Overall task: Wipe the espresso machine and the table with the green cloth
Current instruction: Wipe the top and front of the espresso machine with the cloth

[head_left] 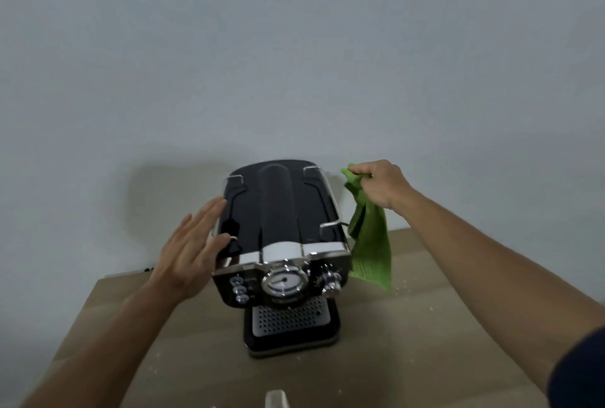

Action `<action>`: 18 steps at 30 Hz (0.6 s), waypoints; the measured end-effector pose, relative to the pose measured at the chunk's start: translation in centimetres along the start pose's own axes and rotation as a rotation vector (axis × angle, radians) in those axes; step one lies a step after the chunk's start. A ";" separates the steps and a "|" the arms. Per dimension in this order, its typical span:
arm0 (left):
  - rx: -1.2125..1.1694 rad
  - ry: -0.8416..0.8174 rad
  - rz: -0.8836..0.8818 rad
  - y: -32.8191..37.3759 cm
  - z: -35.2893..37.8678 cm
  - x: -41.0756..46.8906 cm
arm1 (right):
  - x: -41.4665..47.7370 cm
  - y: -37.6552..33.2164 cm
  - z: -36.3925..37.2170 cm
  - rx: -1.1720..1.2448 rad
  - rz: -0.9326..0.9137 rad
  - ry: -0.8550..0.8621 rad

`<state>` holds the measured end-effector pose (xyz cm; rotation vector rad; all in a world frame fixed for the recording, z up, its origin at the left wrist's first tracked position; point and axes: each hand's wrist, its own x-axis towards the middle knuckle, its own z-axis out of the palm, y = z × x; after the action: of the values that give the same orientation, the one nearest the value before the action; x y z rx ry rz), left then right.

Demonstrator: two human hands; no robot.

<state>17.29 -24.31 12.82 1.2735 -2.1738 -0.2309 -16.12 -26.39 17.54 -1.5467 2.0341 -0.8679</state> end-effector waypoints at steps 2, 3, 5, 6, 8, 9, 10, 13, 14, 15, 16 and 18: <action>0.059 0.050 0.067 -0.4 0.3 -0.1 | -1.6 2.1 0.5 0.012 0.024 -0.008; 0.056 0.062 0.070 -0.6 0.4 -0.3 | -2.4 3.3 0.9 0.010 0.038 -0.014; -0.026 0.042 -0.047 -0.1 0.3 -0.3 | -4.0 5.9 2.0 -0.002 0.086 -0.027; -0.031 0.037 -0.072 0.1 0.3 -0.3 | -4.8 7.4 2.7 0.007 0.119 -0.037; -0.006 0.034 0.013 0.6 0.1 -0.2 | -6.6 10.4 4.4 0.070 0.190 -0.056; 0.020 0.040 0.068 0.3 0.2 -0.2 | -7.5 12.0 5.2 0.085 0.212 -0.053; 0.012 0.019 0.032 0.2 0.1 -0.1 | -8.5 13.3 5.9 0.070 0.223 -0.055; -0.110 -0.015 -0.115 0.4 0.1 0.1 | -11.5 16.9 8.0 -0.108 0.245 -0.105; -0.109 -0.017 -0.117 0.5 0.1 0.2 | -12.6 18.0 8.6 -0.174 0.247 -0.134; -0.121 -0.021 -0.116 0.5 0.0 0.2 | -13.6 19.0 9.3 -0.238 0.247 -0.173; -0.124 -0.026 -0.117 0.6 0.0 0.1 | -14.6 19.9 10.0 -0.304 0.239 -0.217; -0.134 -0.027 -0.132 0.6 -0.1 0.1 | -16.3 21.1 10.9 -0.453 0.207 -0.295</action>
<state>16.90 -24.09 13.22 1.3445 -2.0609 -0.4419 -18.69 -9.30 -5.59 -1.5331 2.2069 -0.0896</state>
